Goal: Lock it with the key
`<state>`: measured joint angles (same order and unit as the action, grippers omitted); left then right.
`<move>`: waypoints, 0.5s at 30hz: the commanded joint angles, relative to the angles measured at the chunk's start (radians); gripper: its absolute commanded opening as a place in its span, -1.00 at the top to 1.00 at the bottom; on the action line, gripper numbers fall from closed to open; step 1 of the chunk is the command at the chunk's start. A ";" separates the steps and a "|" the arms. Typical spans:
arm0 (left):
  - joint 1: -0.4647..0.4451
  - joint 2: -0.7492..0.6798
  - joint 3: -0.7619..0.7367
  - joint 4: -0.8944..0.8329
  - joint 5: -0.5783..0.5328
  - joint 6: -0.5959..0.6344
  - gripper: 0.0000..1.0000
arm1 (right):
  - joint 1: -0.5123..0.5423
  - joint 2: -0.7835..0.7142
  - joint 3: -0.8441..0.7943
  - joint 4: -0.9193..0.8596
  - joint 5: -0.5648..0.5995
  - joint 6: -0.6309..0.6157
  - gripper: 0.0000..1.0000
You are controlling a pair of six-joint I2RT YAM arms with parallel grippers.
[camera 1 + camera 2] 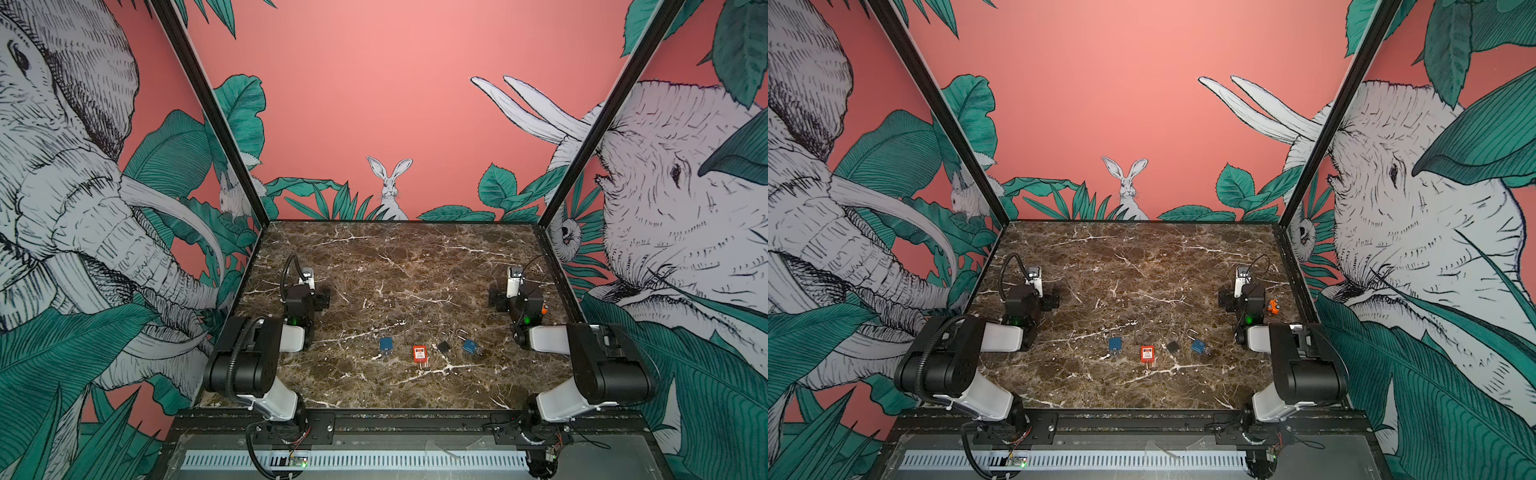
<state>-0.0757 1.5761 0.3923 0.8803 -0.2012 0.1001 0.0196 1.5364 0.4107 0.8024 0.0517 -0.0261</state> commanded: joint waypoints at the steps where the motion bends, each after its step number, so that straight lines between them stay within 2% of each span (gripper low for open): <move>1: 0.003 -0.025 0.007 0.013 0.000 -0.011 -0.96 | 0.002 -0.008 0.003 0.023 0.007 0.009 -0.96; 6: -0.006 -0.047 0.021 -0.002 -0.005 0.013 -0.96 | 0.014 -0.041 0.011 -0.006 -0.006 -0.015 -0.96; 9: -0.016 -0.106 0.129 -0.280 -0.027 0.016 -0.96 | 0.020 -0.096 0.043 -0.108 0.037 -0.003 -0.96; 12: -0.019 -0.111 0.181 -0.388 -0.021 0.047 -0.96 | 0.022 -0.122 0.052 -0.127 0.039 -0.005 -0.96; 13: -0.025 -0.117 0.179 -0.383 -0.031 0.054 -0.96 | 0.031 -0.130 0.053 -0.127 0.065 -0.008 -0.96; 15: -0.056 -0.162 0.161 -0.366 -0.056 0.062 -0.96 | 0.074 -0.183 0.117 -0.295 0.193 0.009 -0.96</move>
<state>-0.1020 1.4696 0.5629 0.6044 -0.2276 0.1318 0.0570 1.4029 0.4660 0.6430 0.1238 -0.0299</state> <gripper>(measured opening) 0.980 0.980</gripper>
